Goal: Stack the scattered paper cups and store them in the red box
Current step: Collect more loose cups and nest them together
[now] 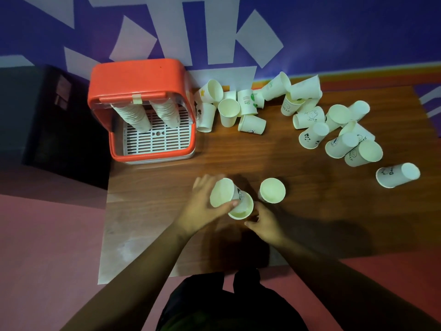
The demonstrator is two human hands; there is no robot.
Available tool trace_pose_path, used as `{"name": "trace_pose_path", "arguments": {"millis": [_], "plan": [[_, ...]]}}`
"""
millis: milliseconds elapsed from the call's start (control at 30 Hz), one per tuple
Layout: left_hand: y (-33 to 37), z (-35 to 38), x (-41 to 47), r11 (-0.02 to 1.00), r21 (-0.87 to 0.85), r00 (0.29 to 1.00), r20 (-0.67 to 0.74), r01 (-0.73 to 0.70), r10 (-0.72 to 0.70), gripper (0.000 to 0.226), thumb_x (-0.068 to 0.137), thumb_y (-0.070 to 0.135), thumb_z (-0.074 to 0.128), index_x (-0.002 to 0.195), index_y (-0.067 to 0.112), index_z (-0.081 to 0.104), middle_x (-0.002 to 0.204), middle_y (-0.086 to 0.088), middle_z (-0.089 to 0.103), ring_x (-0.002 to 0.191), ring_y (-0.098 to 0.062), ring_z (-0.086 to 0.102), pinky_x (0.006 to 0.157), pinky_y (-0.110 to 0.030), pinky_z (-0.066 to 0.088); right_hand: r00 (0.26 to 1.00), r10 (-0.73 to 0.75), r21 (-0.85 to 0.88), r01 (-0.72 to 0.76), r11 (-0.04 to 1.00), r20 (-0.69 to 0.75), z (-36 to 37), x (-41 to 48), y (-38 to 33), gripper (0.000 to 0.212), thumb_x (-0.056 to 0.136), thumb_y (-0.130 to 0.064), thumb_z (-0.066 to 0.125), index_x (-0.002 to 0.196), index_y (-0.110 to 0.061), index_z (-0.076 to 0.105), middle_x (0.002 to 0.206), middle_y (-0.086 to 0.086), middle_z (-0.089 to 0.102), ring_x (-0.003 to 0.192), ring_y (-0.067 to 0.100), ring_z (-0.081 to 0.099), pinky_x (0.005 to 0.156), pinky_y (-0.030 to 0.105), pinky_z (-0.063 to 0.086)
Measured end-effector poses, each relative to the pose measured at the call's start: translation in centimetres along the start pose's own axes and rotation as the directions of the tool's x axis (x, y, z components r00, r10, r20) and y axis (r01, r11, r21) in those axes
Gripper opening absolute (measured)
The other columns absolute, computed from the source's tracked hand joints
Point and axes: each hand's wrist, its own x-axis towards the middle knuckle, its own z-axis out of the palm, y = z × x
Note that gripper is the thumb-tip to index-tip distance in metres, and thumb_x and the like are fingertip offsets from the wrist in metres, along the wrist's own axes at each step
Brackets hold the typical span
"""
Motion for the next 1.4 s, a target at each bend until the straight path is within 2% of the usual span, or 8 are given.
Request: {"name": "trace_pose_path", "arguments": {"millis": [133,233,300,500,733,1000,1267,1400], "plan": [[0.1,1.5,0.4,0.980,0.166,0.990,0.099,-0.113,0.098,0.076,0.076,0.065,0.066,0.138,0.022,0.055,0.118,0.009,0.051,0.107,-0.012,0.038,0.097,-0.031,0.038,0.984,0.151,-0.096,-0.160,0.982,-0.098,-1.9,-0.1,1.8,0.020,0.079,0.005,0.069,0.099,0.000,0.069,0.098,0.012,0.070,0.094,0.024,0.065,0.087,0.030,0.048],[-0.9,2.7,1.1,0.950,0.275,0.985,0.129,-0.150,0.118,0.080,0.076,0.067,0.062,0.142,0.022,0.054,0.122,0.004,0.053,0.107,-0.012,0.038,0.097,-0.037,0.040,0.890,0.412,0.174,-0.383,0.907,-0.193,-4.6,0.5,2.4,0.011,0.087,0.003,0.059,0.083,-0.004,0.067,0.093,0.020,0.069,0.078,0.028,0.066,0.071,0.033,0.052],[-1.6,3.5,1.6,0.941,0.303,0.982,0.159,-0.148,0.103,0.078,0.078,0.062,0.068,0.145,0.025,0.051,0.131,0.001,0.051,0.112,-0.017,0.040,0.099,-0.042,0.042,0.824,0.461,0.265,-0.388,0.883,-0.330,-6.4,1.1,1.9,0.014,0.093,-0.014,0.057,0.095,-0.003,0.066,0.100,0.020,0.069,0.085,0.033,0.067,0.078,0.041,0.055],[-1.7,4.4,2.5,0.985,0.148,0.979,0.192,-0.091,0.062,0.077,0.081,0.038,0.082,0.148,0.022,0.047,0.142,0.002,0.046,0.126,-0.014,0.037,0.107,-0.027,0.030,0.950,0.143,-0.100,-0.177,0.979,-0.278,-8.1,1.9,-3.4,0.090,0.073,-0.070,0.064,0.148,-0.033,0.030,0.154,-0.001,0.037,0.137,0.023,0.041,0.109,0.047,0.040],[-3.4,3.2,0.4,0.994,0.091,0.951,0.308,-0.054,0.023,0.074,0.092,0.040,0.070,0.155,0.041,0.031,0.152,0.015,0.028,0.143,-0.006,0.027,0.116,-0.022,0.027,0.988,-0.118,-0.506,0.054,0.861,-0.095,-6.1,2.4,-2.9,0.080,0.079,-0.031,0.075,0.149,-0.017,0.039,0.154,0.004,0.035,0.139,0.029,0.036,0.113,0.037,0.033],[-3.2,3.6,0.6,0.967,-0.121,0.962,0.187,0.225,-0.200,0.089,0.076,0.041,0.086,0.149,0.030,0.037,0.147,0.016,0.039,0.139,-0.010,0.038,0.115,-0.035,0.038,0.912,-0.045,-0.087,0.010,0.996,-0.408,-9.1,1.2,-7.4,0.065,0.077,-0.035,0.081,0.132,-0.021,0.049,0.133,0.002,0.048,0.121,0.019,0.050,0.089,0.026,0.043],[-1.4,3.5,4.8,0.952,-0.232,0.965,0.213,0.199,-0.150,0.099,0.066,0.048,0.089,0.149,0.031,0.037,0.152,0.006,0.042,0.139,-0.016,0.042,0.114,-0.049,0.042,0.971,-0.179,-0.062,0.171,0.983,-0.159,-10.4,-0.2,-11.9,0.073,0.073,-0.046,0.081,0.138,-0.035,0.048,0.131,-0.013,0.046,0.121,0.011,0.049,0.099,0.039,0.050],[-1.7,2.0,4.6,0.864,-0.390,0.930,0.302,0.319,-0.208,0.072,0.088,0.040,0.075,0.150,0.039,0.039,0.156,0.011,0.039,0.145,-0.011,0.036,0.111,-0.021,0.041,0.968,-0.219,-0.150,0.201,0.968,-0.120,-8.9,-0.1,-11.2,0.080,0.070,-0.042,0.085,0.140,-0.028,0.048,0.136,-0.011,0.046,0.123,0.008,0.046,0.100,0.031,0.044]]}}
